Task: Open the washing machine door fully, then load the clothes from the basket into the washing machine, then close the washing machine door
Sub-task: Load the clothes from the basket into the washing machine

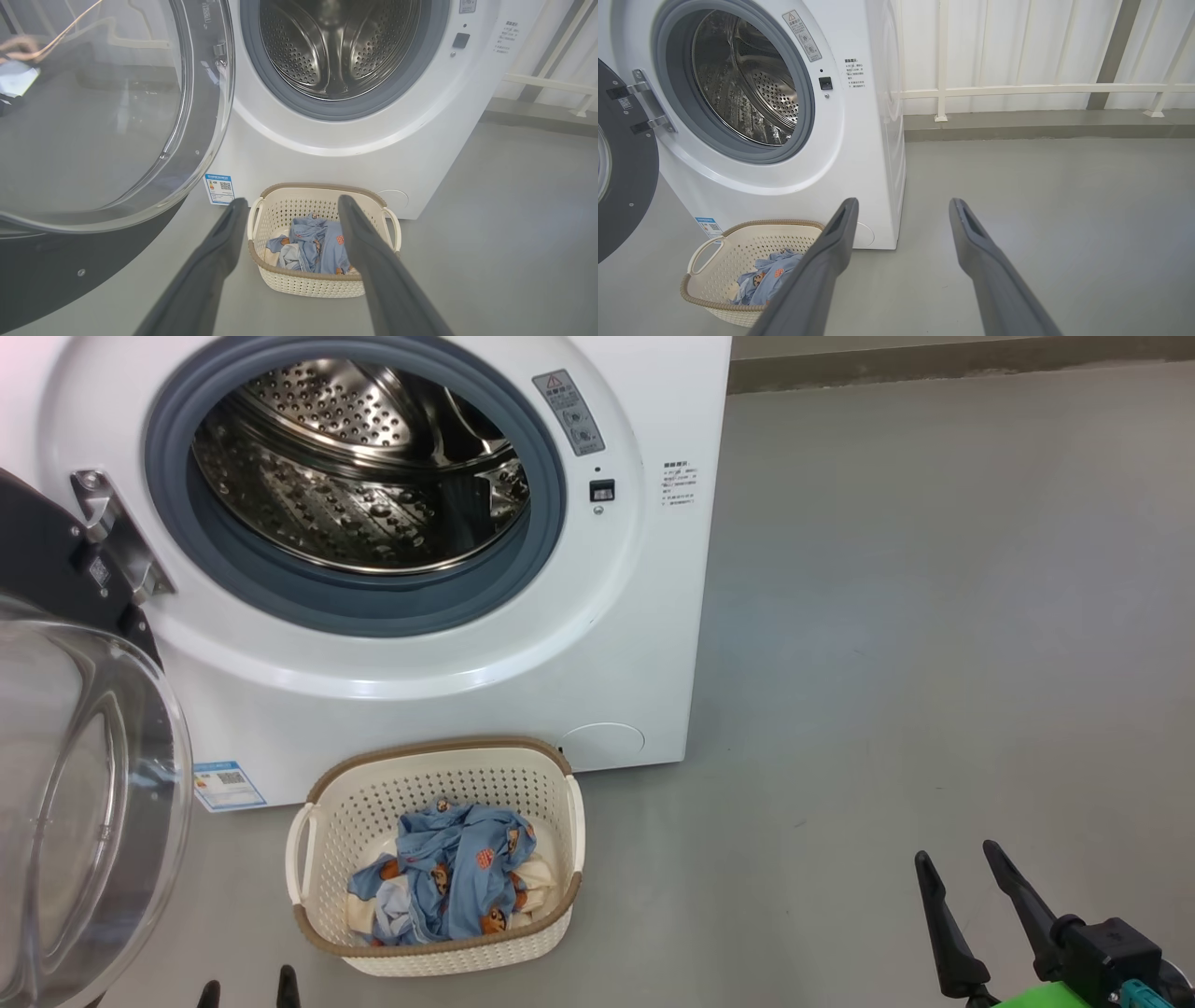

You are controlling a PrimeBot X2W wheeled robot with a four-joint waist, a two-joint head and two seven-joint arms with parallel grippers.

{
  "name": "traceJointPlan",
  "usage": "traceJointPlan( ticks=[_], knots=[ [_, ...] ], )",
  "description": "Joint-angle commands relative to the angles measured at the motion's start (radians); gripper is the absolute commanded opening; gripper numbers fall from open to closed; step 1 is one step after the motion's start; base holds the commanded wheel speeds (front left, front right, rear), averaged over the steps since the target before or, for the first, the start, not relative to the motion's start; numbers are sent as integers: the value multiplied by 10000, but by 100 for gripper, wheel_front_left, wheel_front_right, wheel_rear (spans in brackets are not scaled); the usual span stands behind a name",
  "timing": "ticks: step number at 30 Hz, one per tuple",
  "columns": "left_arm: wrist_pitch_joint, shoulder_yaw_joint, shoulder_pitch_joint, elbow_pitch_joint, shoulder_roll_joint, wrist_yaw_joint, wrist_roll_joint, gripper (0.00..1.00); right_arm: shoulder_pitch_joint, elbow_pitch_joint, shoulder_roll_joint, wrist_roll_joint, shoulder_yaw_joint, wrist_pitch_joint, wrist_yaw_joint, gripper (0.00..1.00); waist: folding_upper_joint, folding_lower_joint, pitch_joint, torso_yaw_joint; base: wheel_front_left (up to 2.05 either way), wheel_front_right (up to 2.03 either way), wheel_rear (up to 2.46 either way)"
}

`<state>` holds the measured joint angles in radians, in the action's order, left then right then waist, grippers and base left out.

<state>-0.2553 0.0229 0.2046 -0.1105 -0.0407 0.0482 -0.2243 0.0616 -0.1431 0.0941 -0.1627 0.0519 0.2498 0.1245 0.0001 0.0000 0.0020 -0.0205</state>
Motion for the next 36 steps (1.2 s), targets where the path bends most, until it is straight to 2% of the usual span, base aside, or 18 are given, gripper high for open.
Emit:
traceJointPlan(
  ticks=[1, 11, 24, 36],
  knots=[
    [-65, 312, -231, 144, -95, 27, 109, 100, -146, 214, 84, 33, -219, 120, 62, 100, -1, 0, 6, 3, 0, 0, 0],
    [-65, 393, -230, 68, -95, -67, 158, 100, -144, 189, 35, 10, -197, 120, 62, 100, -1, 0, 30, 8, 70, -70, 0],
    [-65, 416, -277, 227, -95, 184, 361, 100, -163, 177, 26, -12, -180, 120, 62, 100, -1, 0, 49, 9, 143, -143, 0],
    [-65, 327, -307, 238, -95, 182, 326, 100, -142, 161, 0, 2, -206, 120, 62, 100, -1, 0, 66, 44, 22, -22, 0]
  ],
)
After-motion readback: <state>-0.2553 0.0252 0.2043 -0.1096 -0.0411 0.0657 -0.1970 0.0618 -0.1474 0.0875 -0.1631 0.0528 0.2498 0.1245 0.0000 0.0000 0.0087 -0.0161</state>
